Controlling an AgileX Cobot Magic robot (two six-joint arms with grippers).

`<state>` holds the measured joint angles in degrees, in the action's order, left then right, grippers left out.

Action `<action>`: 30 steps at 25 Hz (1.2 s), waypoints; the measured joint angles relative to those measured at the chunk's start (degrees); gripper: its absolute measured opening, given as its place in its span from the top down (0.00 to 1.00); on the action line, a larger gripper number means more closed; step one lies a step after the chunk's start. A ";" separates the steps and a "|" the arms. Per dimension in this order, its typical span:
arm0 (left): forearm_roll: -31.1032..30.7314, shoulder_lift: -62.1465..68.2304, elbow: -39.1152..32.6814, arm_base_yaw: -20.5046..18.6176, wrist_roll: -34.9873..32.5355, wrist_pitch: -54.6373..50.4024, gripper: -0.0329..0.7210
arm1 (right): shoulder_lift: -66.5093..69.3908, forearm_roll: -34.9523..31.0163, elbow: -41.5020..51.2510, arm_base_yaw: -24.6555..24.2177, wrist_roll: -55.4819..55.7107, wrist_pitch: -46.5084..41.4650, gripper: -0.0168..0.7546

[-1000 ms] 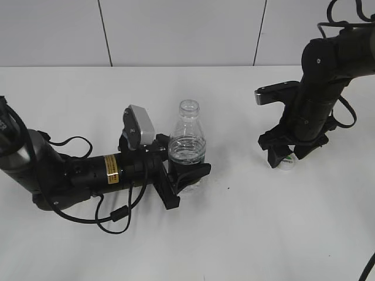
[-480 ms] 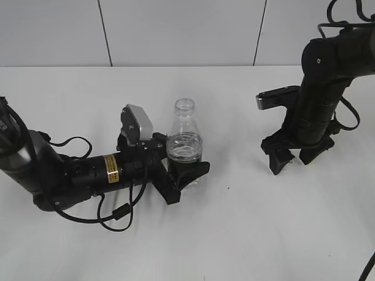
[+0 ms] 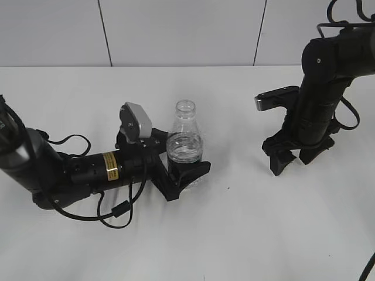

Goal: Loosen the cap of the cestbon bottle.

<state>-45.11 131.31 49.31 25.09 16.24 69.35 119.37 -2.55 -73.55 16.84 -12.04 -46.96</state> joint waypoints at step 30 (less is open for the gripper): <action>-2.06 -23.94 -0.62 0.00 21.72 -0.67 0.21 | -15.00 -0.26 0.00 -0.06 -1.84 -4.88 0.22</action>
<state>-47.17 107.37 48.69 25.09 37.96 68.68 104.36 -2.81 -73.55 16.78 -13.89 -51.84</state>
